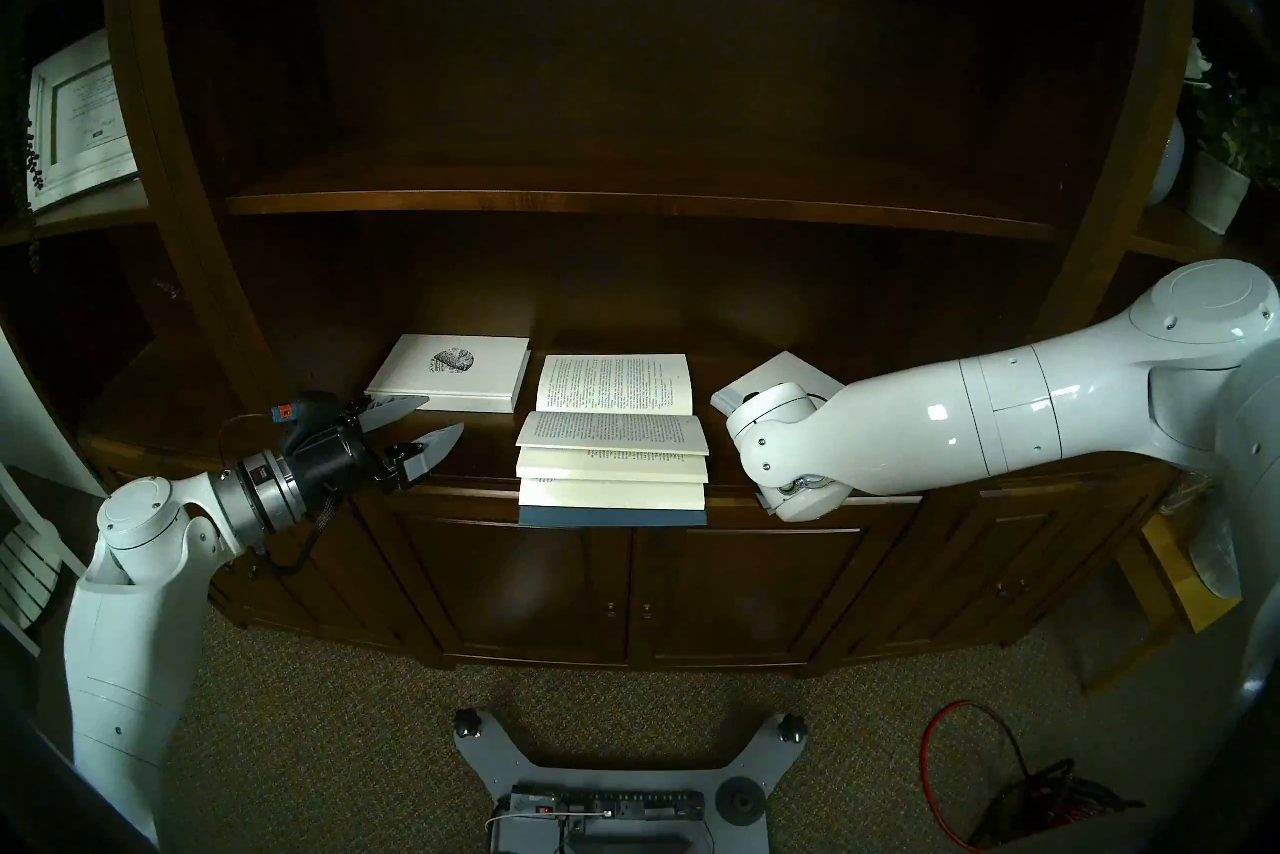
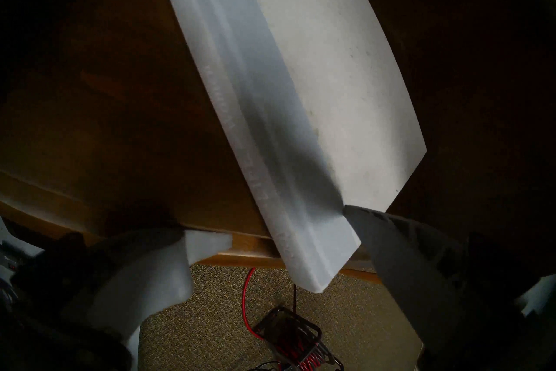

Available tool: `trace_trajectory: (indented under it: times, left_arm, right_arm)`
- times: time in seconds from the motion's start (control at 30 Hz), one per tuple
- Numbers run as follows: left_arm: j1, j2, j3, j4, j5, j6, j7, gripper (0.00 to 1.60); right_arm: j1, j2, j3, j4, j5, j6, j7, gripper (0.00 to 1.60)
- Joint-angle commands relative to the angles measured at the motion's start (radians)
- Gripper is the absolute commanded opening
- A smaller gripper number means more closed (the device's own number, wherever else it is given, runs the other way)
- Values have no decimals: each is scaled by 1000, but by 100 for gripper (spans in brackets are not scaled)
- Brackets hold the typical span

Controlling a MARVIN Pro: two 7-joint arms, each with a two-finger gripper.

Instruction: Close the books and align them horizontally on the shelf

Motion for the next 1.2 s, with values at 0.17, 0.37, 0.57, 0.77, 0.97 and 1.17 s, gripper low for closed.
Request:
trace_trajectory:
  times: [0.17,0.37,0.57,0.77,0.97,1.17]
  left_arm:
    - [-19,1,-11,-20,-9,-5,1,160]
    - [-19,1,-11,-20,-10,-5,1,160]
    - [-19,0,-11,-21,-10,-5,1,160]
    - [-19,1,-11,-20,-9,-5,1,160]
    - [-19,1,-10,-19,-9,-5,0,160]
    - [-19,2,-10,-19,-8,-5,0,160]
  right_arm:
    - [43,41,-58,73,1,-17,-143,160]
    - [46,26,-76,80,-7,-38,-181,160]
    - [42,5,-85,83,-25,-76,-183,160]
    - [58,-2,-100,86,-33,-113,-183,160]
    - [100,-3,-125,71,-31,-122,-183,160]
    - [130,-15,-140,59,-29,-122,-183,160]
